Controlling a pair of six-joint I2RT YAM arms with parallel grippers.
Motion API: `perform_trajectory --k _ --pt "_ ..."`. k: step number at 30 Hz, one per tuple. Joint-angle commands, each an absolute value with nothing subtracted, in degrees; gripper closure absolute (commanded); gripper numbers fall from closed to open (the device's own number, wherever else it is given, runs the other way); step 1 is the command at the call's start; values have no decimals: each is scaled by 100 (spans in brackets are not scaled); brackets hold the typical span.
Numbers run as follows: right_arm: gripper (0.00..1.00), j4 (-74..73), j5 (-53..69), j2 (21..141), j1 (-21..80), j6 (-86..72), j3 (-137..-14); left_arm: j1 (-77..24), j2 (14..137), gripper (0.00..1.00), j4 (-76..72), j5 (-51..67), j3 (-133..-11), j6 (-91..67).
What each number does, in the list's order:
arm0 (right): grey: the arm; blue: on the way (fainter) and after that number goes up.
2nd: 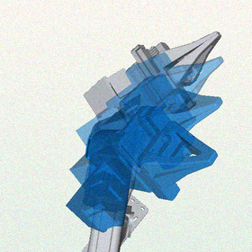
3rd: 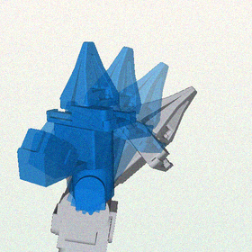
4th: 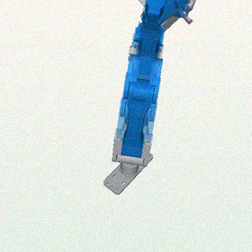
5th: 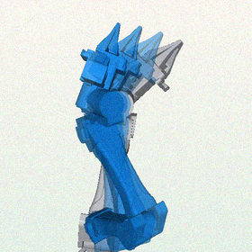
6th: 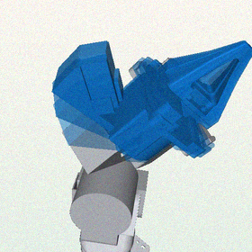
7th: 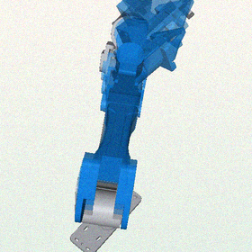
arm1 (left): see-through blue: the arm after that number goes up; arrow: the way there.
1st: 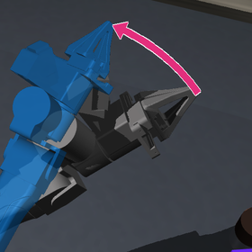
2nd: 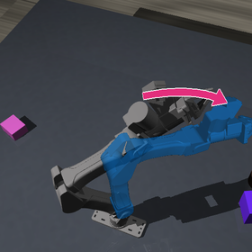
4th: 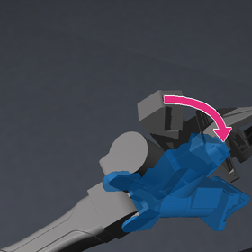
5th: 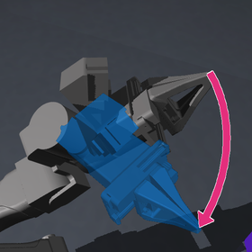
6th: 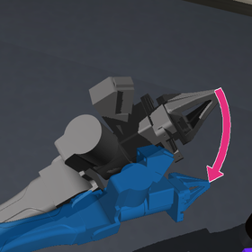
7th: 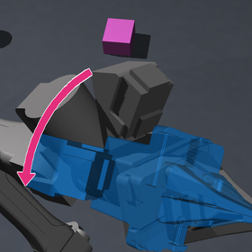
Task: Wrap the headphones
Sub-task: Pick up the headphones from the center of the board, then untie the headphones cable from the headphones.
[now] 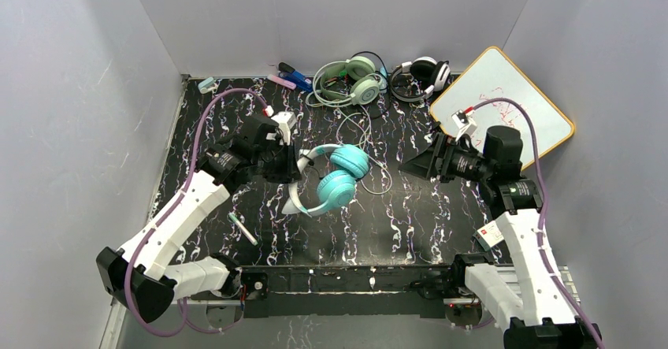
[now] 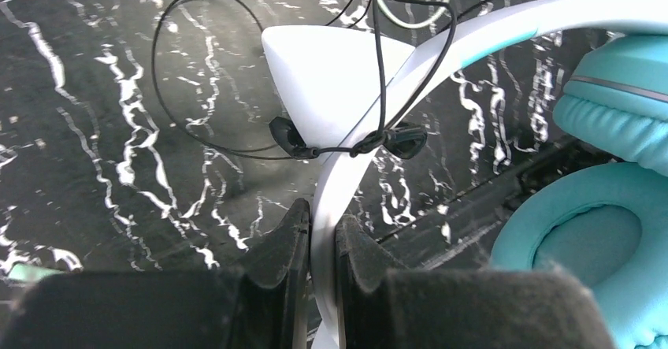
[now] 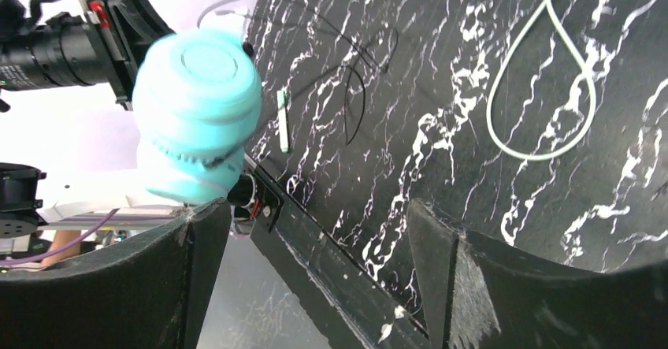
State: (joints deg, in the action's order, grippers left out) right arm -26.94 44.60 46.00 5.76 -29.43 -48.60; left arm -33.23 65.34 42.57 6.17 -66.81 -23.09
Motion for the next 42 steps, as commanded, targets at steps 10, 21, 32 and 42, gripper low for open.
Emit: perform_trajectory --k 10,21,32,42 --pt "13 -1934 4589 6166 1162 -2160 -6750 -3349 6225 100 4284 2243 -6975 -1960" --pt "14 1150 5428 6560 1764 -2436 -5190 -3349 6262 100 4385 3250 -7567 -2266" --pt "8 3670 5214 5964 2475 -1631 -3509 -3356 6343 100 3851 4056 -7700 -2909" --pt "10 4209 5455 6816 3003 -1223 -4076 -3382 6337 100 3663 4321 -7672 -3120"
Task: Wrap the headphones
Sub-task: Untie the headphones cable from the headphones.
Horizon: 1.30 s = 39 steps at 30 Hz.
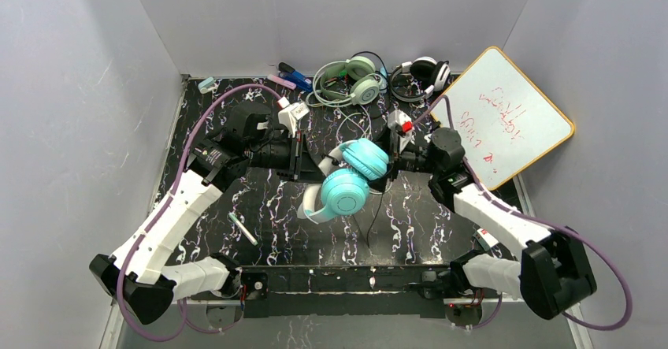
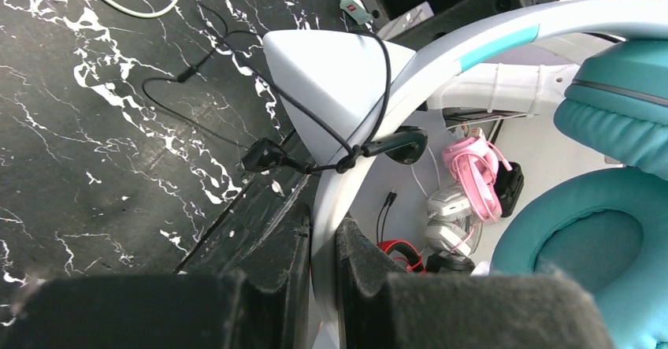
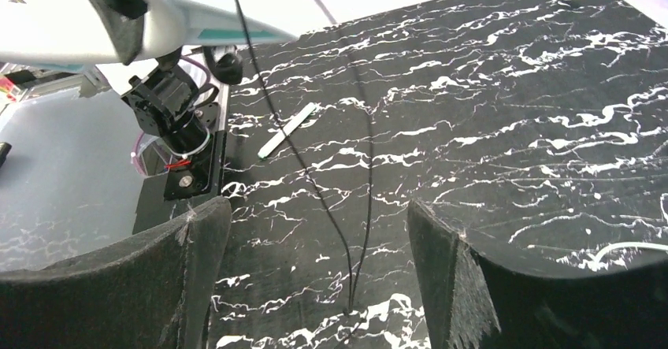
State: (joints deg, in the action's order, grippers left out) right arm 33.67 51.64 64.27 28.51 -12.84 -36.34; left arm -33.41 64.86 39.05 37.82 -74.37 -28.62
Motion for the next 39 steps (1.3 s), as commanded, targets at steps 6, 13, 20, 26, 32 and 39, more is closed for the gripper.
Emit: perform_trajectory --k 6,13,20,26,32,39 --pt "19 4583 5429 7344 3455 -1344 -4436 -3392 6319 100 3588 4375 -7673 -3202" --pt "71 5063 5339 7708 3572 -1625 -4656 -3401 6265 100 3545 4409 -7635 -3200" --pt "99 3934 3438 7383 3545 -1015 -4913 -3401 6055 100 3549 4382 -7338 -3161" --pt "99 2471 1672 7376 3049 -649 -6035 -3414 5610 100 3620 3839 -6496 -2773" --pt "99 1397 1137 7668 2111 -1241 -7219 -3524 5410 100 4157 2680 -6079 -2200" --pt "99 -192 285 7699 1733 -1665 -7776 -3632 5478 100 4818 808 -6259 -1603"
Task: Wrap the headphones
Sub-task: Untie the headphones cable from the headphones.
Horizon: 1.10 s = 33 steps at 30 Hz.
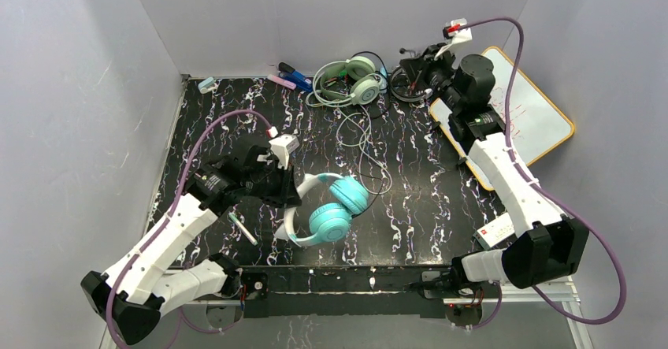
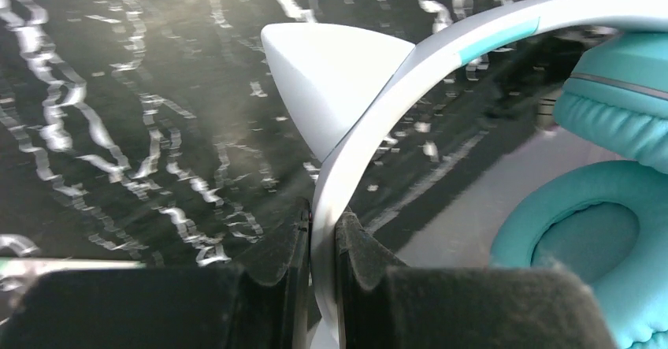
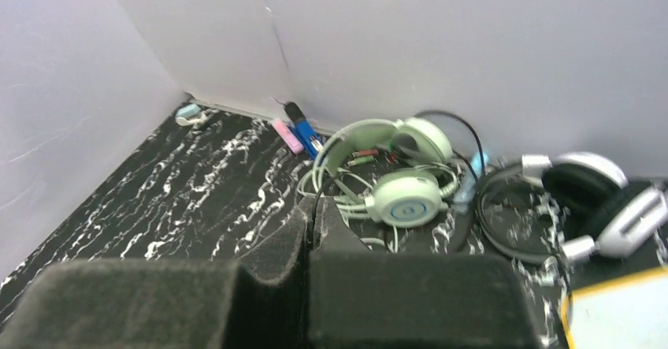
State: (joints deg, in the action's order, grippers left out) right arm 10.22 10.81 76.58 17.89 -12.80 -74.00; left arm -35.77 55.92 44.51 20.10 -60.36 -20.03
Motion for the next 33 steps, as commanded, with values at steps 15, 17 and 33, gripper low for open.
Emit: perform_trajectory --k 15,17,33 --pt "99 -966 2172 5918 1907 -3126 -5734 -3647 5465 100 5577 -3200 -8631 -2757" --pt "99 -996 2343 5982 2273 -3228 -5640 -3647 5484 100 5518 -3190 -8927 -2869" --pt "2 -1163 2427 5565 3454 -2945 -5847 -3646 5410 100 4949 -2756 -7774 -3024"
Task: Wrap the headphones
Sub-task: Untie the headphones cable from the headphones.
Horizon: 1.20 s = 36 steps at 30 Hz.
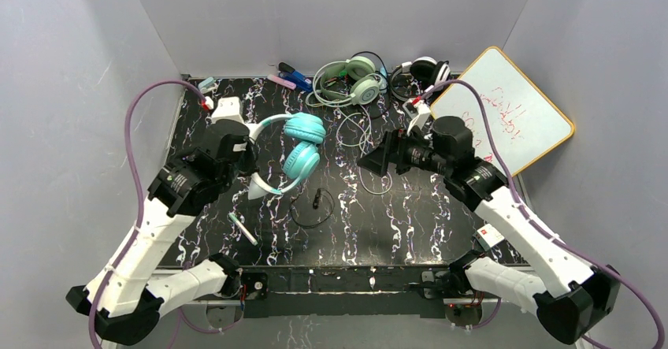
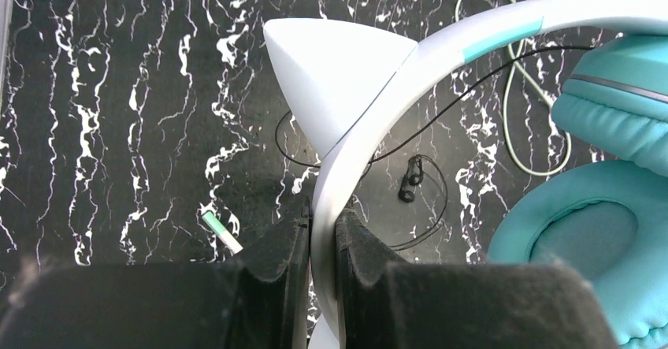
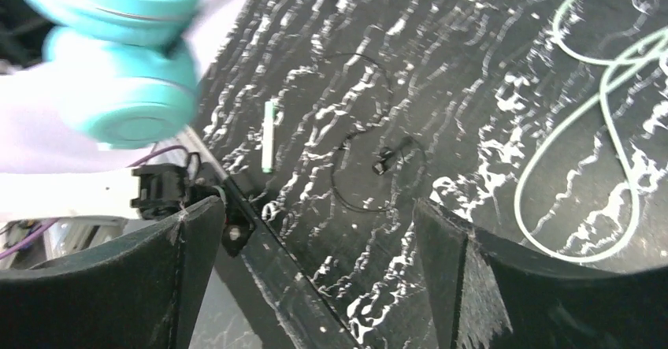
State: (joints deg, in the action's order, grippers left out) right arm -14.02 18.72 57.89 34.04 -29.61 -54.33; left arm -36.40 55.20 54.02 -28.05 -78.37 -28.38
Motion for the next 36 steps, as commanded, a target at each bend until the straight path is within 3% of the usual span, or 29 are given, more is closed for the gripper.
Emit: perform_trajectory --k 1,5,9,13,16,20,21,36 --pt "1 -1061 2556 5557 3485 -3062 -5879 -3647 5432 100 4924 -2724 -7735 -3028" --pt "1 -481 2507 5596 3805 -3529 -6023 -3645 5553 100 4844 -2629 -7657 -3061" --pt "1 -1056 1204 6054 4631 -3492 -6819 -3647 5710 100 4898 -2923 -7599 -3117" --pt "19 -1469 -35 6722 5572 -3430 -7591 -3647 5798 100 4928 -3317 -7486 -3383" --pt "57 -1072 -51 7080 5906 -3444 -7735 -3647 5846 100 4799 -3370 -7397 -3441" --pt "94 -718 -68 7495 6084 -3418 -7948 -3645 5931 100 4695 -3373 -7314 -3436" --pt "99 -717 -152 7630 6097 -3404 -8037 -3647 5932 100 4649 -3352 -7275 -3424" --pt "99 -3073 -2636 9718 6442 -3461 -10137 -3647 5708 100 4370 -3809 -6886 -3509"
